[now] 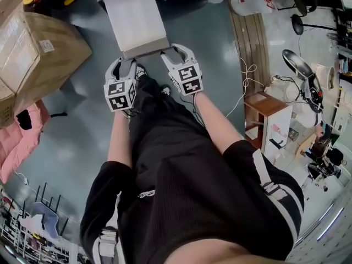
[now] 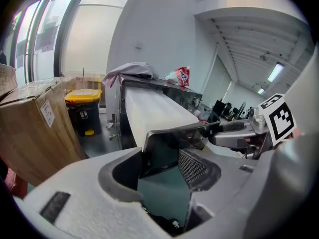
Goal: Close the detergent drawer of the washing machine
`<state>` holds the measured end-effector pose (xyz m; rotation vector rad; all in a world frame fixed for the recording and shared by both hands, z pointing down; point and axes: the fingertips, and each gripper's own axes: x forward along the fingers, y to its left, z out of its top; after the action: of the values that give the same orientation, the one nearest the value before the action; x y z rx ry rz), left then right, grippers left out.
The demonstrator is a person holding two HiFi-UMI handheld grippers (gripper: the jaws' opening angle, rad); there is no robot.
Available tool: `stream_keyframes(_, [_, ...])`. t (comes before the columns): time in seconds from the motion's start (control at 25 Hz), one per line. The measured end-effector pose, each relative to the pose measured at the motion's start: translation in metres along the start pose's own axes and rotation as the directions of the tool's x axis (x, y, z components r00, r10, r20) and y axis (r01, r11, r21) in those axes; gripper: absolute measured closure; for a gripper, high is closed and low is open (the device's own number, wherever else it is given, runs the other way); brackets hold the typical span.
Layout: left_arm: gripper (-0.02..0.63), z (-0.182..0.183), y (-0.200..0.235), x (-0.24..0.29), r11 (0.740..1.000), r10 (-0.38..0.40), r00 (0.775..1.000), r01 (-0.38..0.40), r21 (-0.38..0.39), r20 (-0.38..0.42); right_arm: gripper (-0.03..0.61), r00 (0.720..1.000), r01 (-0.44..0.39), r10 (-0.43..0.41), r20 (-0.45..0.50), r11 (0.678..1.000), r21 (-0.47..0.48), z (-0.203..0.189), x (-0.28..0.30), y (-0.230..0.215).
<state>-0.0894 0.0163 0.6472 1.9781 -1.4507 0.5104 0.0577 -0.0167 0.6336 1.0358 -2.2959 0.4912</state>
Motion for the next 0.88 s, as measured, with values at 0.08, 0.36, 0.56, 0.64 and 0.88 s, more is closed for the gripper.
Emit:
stream_keyframes(0.08, [0.383,0.001,0.000,-0.001,1.000,0.000,1.000,0.000,0.000,-0.004,0.383,1.000,0.001,-0.001,0.001,1.000,0.000,0.002,-0.001,0.001])
stream_keyframes(0.36, [0.385,0.007,0.000,-0.004,1.000,-0.005,1.000,0.005,-0.006,-0.015,0.383,1.000,0.009,-0.009,0.005,1.000,0.005,0.008,-0.002,0.001])
stream_keyframes(0.56, [0.385,0.010,-0.001,-0.003,1.000,-0.010,1.000,0.010,-0.004,-0.019,0.382,1.000,0.025,-0.025,-0.005,1.000,0.004,0.007,-0.001,-0.005])
stream_keyframes(0.64, [0.385,0.011,-0.001,-0.001,1.000,-0.010,1.000,0.010,0.004,-0.020,0.380,1.000,0.025,-0.025,-0.013,1.000,0.003,0.007,0.000,-0.006])
stream_keyframes(0.88, [0.385,0.009,0.003,0.004,1.000,-0.014,0.999,0.015,0.016,-0.035,0.382,0.999,0.022,-0.022,-0.024,1.000,0.016,0.002,0.007,-0.006])
